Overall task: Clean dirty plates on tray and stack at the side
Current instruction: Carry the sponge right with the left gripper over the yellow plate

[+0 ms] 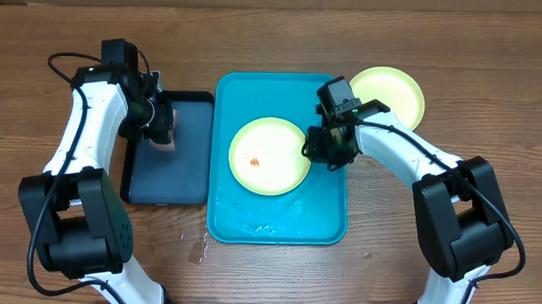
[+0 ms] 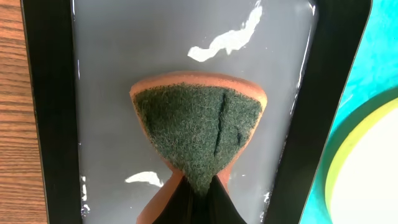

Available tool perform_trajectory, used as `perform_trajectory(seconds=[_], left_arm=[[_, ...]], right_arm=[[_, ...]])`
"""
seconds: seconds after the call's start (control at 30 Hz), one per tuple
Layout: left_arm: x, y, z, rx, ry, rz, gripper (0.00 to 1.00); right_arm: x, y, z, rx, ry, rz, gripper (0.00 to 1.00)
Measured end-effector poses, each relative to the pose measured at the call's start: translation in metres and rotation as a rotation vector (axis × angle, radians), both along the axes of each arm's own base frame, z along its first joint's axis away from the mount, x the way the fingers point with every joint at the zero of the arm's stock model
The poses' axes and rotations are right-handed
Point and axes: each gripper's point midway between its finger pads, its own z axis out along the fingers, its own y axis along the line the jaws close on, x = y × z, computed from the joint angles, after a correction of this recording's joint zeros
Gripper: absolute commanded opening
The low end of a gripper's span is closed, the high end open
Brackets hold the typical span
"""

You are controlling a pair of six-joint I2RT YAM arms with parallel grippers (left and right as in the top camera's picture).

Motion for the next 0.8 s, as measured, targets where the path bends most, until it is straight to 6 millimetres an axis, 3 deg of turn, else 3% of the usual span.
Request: perform_trajectory(seconds=[0.07, 0.53, 0.57, 0.63, 0.73, 0.8], left_arm=[[0.000, 0.000, 0.000, 0.000, 0.000, 0.000, 0.04], [0.003, -0.006, 0.000, 0.053, -0.008, -0.040, 0.04], [0.004, -0.008, 0.000, 0.070, -0.006, -0.048, 0.04], [0.004, -0.010, -0.001, 0.111, -0.003, -0.062, 0.04], [0.005, -0.013, 0.000, 0.169, -0.003, -0.080, 0.04], [0.005, -0.016, 0.000, 0.185, -0.002, -0.090, 0.04]], right_arm=[[-0.001, 0.000, -0.002, 0.003, 0.000, -0.001, 0.04], [0.001, 0.002, -0.004, 0.028, 0.032, -0.133, 0.04], [0.000, 0.001, -0.004, 0.027, 0.044, -0.152, 0.05], [-0.001, 0.001, -0.004, 0.028, 0.058, -0.181, 0.19], [-0.001, 0.001, -0.004, 0.028, 0.060, -0.193, 0.23], [0.003, 0.003, -0.003, 0.037, 0.042, -0.185, 0.13]])
